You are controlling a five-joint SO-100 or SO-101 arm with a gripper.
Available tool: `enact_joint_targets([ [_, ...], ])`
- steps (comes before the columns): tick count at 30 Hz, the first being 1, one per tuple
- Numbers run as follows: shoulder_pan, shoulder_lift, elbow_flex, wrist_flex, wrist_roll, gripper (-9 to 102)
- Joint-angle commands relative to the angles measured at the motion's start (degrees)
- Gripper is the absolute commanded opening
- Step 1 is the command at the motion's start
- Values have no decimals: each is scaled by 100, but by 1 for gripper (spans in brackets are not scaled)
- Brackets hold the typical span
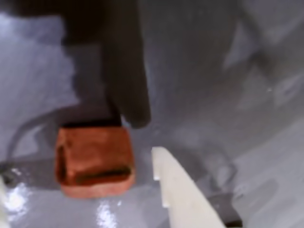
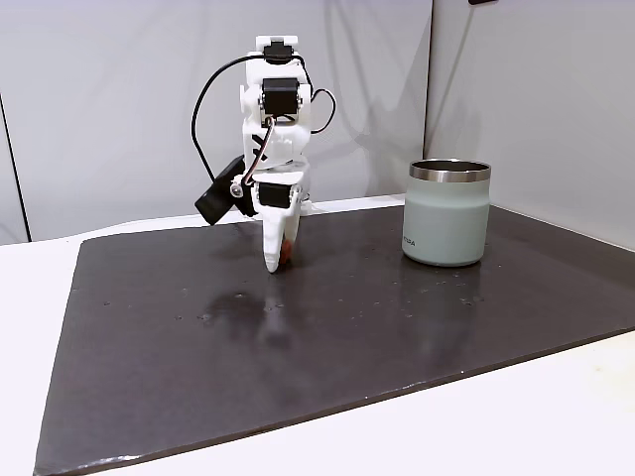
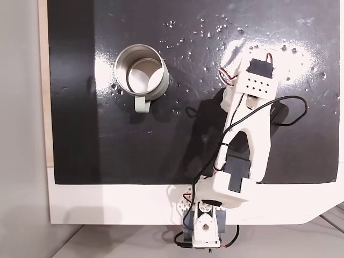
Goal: Grasp a cube and put it in the cup.
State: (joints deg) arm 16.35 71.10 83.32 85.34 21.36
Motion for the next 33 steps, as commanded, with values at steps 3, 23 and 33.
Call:
enact_joint_targets([
  [3,-9,35,44,-53,-70,30],
  [23,26,202,158,-18,-176,7],
  [33,-141,896,-185,378,-211,6],
])
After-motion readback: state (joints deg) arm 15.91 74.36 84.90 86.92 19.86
